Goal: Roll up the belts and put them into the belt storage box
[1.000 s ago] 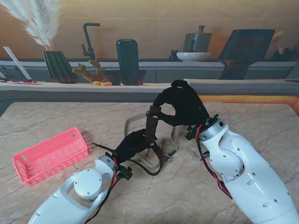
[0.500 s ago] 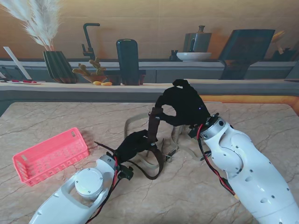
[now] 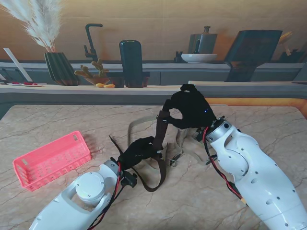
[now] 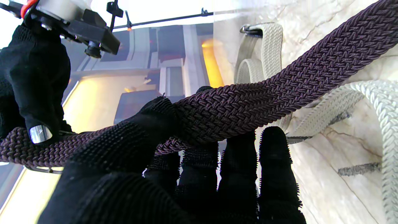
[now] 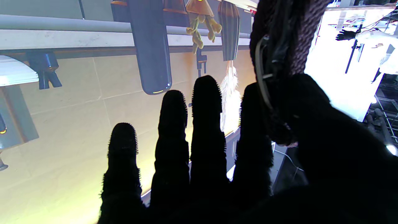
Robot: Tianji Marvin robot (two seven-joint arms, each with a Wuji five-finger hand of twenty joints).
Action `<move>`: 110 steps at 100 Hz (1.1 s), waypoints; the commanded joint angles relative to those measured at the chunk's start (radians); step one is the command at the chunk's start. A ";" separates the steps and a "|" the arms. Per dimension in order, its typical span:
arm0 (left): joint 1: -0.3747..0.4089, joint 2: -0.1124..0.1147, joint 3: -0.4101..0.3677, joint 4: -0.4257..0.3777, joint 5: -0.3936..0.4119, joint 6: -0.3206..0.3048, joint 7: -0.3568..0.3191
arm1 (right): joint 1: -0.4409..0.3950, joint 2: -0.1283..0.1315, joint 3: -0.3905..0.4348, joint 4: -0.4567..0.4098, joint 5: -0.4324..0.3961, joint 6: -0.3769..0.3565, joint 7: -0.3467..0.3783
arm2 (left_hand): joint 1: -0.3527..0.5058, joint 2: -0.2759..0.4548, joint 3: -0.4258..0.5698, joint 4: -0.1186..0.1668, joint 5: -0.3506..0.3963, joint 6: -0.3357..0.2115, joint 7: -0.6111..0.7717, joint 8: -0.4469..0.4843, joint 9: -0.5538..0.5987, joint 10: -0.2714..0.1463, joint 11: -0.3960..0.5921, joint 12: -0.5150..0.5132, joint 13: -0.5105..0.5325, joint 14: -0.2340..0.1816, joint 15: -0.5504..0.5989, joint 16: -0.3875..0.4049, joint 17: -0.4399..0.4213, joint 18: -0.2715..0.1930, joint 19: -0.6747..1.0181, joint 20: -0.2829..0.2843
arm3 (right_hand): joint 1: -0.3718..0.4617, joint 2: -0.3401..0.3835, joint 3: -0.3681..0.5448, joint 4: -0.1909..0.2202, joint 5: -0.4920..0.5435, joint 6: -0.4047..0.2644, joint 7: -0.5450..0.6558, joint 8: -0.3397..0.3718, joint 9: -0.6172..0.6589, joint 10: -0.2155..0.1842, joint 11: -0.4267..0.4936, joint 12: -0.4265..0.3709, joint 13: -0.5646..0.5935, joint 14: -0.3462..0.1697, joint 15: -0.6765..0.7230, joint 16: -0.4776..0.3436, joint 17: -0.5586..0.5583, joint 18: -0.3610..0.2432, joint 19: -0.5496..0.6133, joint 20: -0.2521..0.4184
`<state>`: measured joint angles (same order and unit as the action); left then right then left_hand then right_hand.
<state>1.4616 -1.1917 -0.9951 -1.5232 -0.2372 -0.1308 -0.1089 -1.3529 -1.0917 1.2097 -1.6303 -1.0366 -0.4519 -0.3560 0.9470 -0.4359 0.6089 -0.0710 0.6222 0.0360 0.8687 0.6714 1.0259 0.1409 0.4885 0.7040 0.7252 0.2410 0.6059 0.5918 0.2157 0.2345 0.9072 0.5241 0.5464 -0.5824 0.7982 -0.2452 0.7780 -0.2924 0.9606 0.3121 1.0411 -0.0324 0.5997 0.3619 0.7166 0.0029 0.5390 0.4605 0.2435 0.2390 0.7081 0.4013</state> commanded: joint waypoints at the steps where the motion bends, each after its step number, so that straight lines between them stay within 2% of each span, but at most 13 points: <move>1: -0.003 0.004 0.005 0.005 0.001 0.002 -0.016 | 0.007 -0.004 0.003 -0.019 0.004 0.005 0.000 | -0.020 -0.058 -0.030 -0.011 -0.035 -0.080 0.089 0.063 0.008 -0.039 0.050 0.074 -0.035 -0.022 -0.018 0.017 -0.012 -0.017 -0.010 0.007 | 0.088 0.058 0.059 0.011 0.042 -0.106 0.098 0.022 0.000 -0.020 0.004 0.006 0.019 -0.028 0.001 0.009 -0.012 0.001 0.022 -0.019; 8: -0.007 0.008 0.008 0.009 0.003 0.000 -0.031 | 0.010 -0.005 0.003 -0.022 0.009 0.007 0.004 | -0.024 -0.057 -0.061 -0.009 -0.051 -0.094 0.095 0.109 -0.031 -0.044 0.021 0.093 -0.068 -0.032 -0.063 0.009 -0.018 -0.026 -0.033 0.005 | 0.088 0.057 0.059 0.011 0.042 -0.106 0.098 0.021 0.000 -0.020 0.005 0.005 0.019 -0.029 0.000 0.009 -0.011 0.000 0.023 -0.019; 16: -0.009 0.007 0.011 0.011 -0.003 0.006 -0.036 | 0.012 -0.006 0.002 -0.027 0.015 0.009 0.007 | -0.019 -0.043 -0.078 -0.009 -0.052 -0.100 0.088 0.123 -0.069 -0.031 -0.045 0.035 -0.094 -0.032 -0.109 -0.006 -0.025 -0.027 -0.053 0.005 | 0.088 0.057 0.059 0.011 0.042 -0.107 0.099 0.022 0.000 -0.019 0.005 0.005 0.020 -0.029 0.001 0.009 -0.011 0.000 0.024 -0.020; 22: -0.010 0.006 0.013 0.013 -0.017 0.013 -0.040 | 0.014 -0.007 0.003 -0.032 0.018 0.009 0.009 | -0.019 -0.042 -0.085 -0.010 -0.038 -0.104 0.072 0.123 -0.117 -0.019 -0.076 -0.072 -0.126 -0.033 -0.158 -0.034 -0.036 -0.042 -0.089 0.000 | 0.088 0.058 0.059 0.011 0.042 -0.107 0.098 0.021 0.001 -0.019 0.005 0.004 0.021 -0.030 0.000 0.009 -0.011 0.000 0.024 -0.021; 25: -0.011 0.005 0.014 0.014 -0.025 0.016 -0.043 | 0.015 -0.007 0.003 -0.036 0.019 0.009 0.010 | -0.019 -0.038 -0.089 -0.011 -0.025 -0.104 0.059 0.117 -0.157 -0.008 -0.080 -0.187 -0.155 -0.039 -0.187 -0.055 -0.051 -0.053 -0.120 -0.005 | 0.088 0.057 0.058 0.011 0.042 -0.108 0.098 0.021 0.001 -0.020 0.005 0.004 0.021 -0.029 0.000 0.009 -0.012 0.002 0.024 -0.022; 31: -0.012 0.004 0.016 0.016 -0.035 0.022 -0.046 | 0.015 -0.009 0.005 -0.043 0.023 0.010 0.012 | -0.019 -0.037 -0.093 -0.012 0.010 -0.117 0.029 0.087 -0.210 0.000 -0.122 -0.254 -0.203 -0.050 -0.235 -0.084 -0.073 -0.071 -0.173 -0.025 | 0.088 0.058 0.058 0.012 0.041 -0.107 0.098 0.021 0.001 -0.019 0.005 0.004 0.022 -0.029 0.000 0.009 -0.011 0.001 0.025 -0.022; 47: -0.019 0.003 0.025 0.024 -0.033 0.025 -0.048 | 0.017 -0.011 0.009 -0.062 0.028 0.009 0.013 | -0.026 -0.034 -0.099 -0.016 0.077 -0.123 -0.016 0.014 -0.303 0.005 -0.186 -0.308 -0.298 -0.066 -0.304 -0.123 -0.125 -0.091 -0.271 -0.057 | 0.088 0.058 0.058 0.012 0.042 -0.107 0.099 0.021 0.000 -0.019 0.006 0.004 0.024 -0.031 0.000 0.008 -0.011 0.000 0.026 -0.024; 60: -0.021 0.002 0.026 0.025 -0.039 0.034 -0.051 | 0.018 -0.012 0.013 -0.076 0.029 0.011 0.014 | -0.024 -0.042 -0.098 -0.015 0.084 -0.125 -0.024 0.001 -0.339 0.002 -0.200 -0.317 -0.329 -0.070 -0.323 -0.132 -0.148 -0.097 -0.310 -0.066 | 0.087 0.059 0.057 0.013 0.042 -0.109 0.099 0.021 0.001 -0.019 0.007 0.004 0.024 -0.032 -0.001 0.008 -0.010 0.000 0.027 -0.026; 73: -0.021 0.002 0.026 0.023 -0.045 0.044 -0.056 | 0.020 -0.012 0.018 -0.090 0.030 0.011 0.016 | -0.017 -0.015 -0.097 -0.020 0.075 -0.112 -0.031 -0.002 -0.323 -0.001 -0.194 -0.317 -0.311 -0.074 -0.321 -0.131 -0.140 -0.095 -0.326 -0.065 | 0.087 0.059 0.057 0.013 0.042 -0.109 0.099 0.021 0.001 -0.019 0.007 0.003 0.025 -0.033 -0.001 0.008 -0.010 -0.001 0.027 -0.027; 92: -0.003 -0.002 0.019 0.001 -0.084 0.063 -0.053 | 0.022 -0.010 0.020 -0.094 0.019 0.005 0.013 | 0.066 0.114 -0.146 -0.026 0.018 -0.050 -0.053 0.052 -0.241 0.000 -0.197 -0.338 -0.238 -0.095 -0.327 -0.168 -0.112 -0.099 -0.317 -0.041 | 0.087 0.059 0.056 0.014 0.041 -0.106 0.098 0.021 -0.001 -0.019 0.007 0.003 0.025 -0.032 0.000 0.009 -0.011 0.000 0.027 -0.029; 99: 0.006 0.000 0.016 -0.011 -0.085 0.058 -0.053 | 0.023 -0.008 0.019 -0.088 0.005 -0.001 0.009 | 0.148 0.167 -0.261 -0.020 0.006 -0.027 -0.062 0.052 -0.190 0.017 -0.184 -0.346 -0.187 -0.074 -0.289 -0.172 -0.100 -0.084 -0.277 -0.033 | 0.087 0.060 0.056 0.014 0.040 -0.107 0.098 0.020 0.000 -0.018 0.008 0.003 0.026 -0.032 0.000 0.009 -0.011 0.000 0.028 -0.030; 110: 0.015 0.004 0.012 -0.024 -0.055 0.033 -0.037 | 0.026 -0.003 0.017 -0.074 -0.015 -0.006 0.003 | 0.207 0.194 -0.316 -0.011 -0.003 -0.007 -0.060 0.028 -0.113 0.034 -0.147 -0.340 -0.113 -0.042 -0.220 -0.156 -0.071 -0.061 -0.196 -0.014 | 0.087 0.060 0.056 0.015 0.041 -0.107 0.098 0.020 0.000 -0.018 0.008 0.003 0.025 -0.032 0.000 0.009 -0.013 0.001 0.027 -0.031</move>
<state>1.4630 -1.1873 -0.9832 -1.5326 -0.3144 -0.0809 -0.1551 -1.3306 -1.0979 1.2288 -1.7099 -1.0463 -0.4507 -0.3486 1.0898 -0.2882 0.3229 -0.0732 0.6362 0.0260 0.8178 0.7111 0.8577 0.1793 0.3028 0.3655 0.5654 0.1973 0.3442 0.4248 0.1289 0.1787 0.6559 0.4859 0.5464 -0.5824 0.7901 -0.2452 0.7780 -0.2919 0.9634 0.3122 1.0411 -0.0325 0.5997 0.3619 0.7166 -0.0014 0.5390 0.4605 0.2435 0.2390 0.7160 0.3892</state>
